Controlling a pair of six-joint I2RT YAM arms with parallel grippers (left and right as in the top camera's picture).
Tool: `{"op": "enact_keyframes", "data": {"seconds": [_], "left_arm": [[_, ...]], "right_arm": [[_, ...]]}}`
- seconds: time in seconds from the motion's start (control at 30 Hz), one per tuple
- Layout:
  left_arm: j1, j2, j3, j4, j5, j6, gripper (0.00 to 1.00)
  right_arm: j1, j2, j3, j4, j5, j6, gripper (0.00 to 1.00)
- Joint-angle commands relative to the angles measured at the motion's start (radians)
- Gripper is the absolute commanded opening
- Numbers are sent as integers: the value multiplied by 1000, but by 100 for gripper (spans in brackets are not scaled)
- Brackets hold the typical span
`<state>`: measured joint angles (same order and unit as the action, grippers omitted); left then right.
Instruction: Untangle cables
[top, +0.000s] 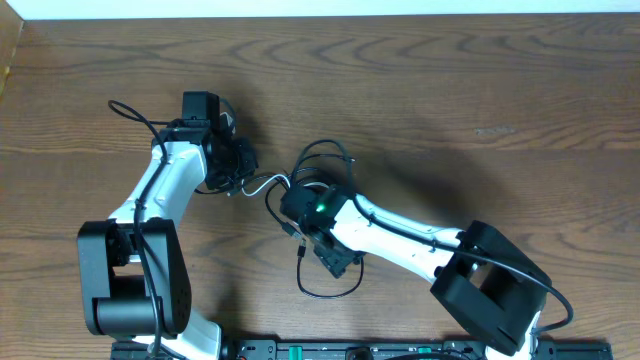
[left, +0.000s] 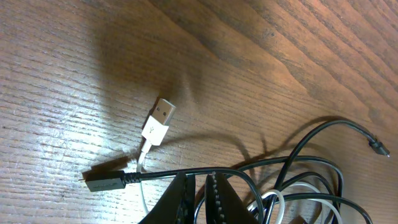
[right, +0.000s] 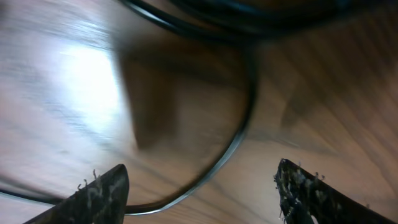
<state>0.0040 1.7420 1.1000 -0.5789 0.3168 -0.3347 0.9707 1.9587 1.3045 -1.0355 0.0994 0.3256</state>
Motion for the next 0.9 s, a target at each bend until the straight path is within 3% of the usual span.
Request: {"op": "enact_keyframes", "data": {"seconds": [0.0, 0.27, 0.53, 0.6, 0.7, 0.87], "left_arm": [[1, -3, -6, -3, 11, 21, 13], [2, -3, -6, -3, 11, 20, 13], [1, -3, -6, -3, 12, 20, 13], [1, -3, -6, -3, 11, 20, 13], [1, -3, -6, -3, 12, 20, 13], [1, -3, -6, -3, 12, 20, 13]], "right_arm": [[-22, -22, -53, -5, 52, 39, 75], [-156, -22, -126, -127, 300, 175, 85], [-376, -22, -124, -48, 182, 169, 99], [-407, -22, -119, -19, 122, 108, 96], [-438, -24, -76, -54, 100, 57, 83], [-459, -37, 81, -136, 70, 5, 80]]}}
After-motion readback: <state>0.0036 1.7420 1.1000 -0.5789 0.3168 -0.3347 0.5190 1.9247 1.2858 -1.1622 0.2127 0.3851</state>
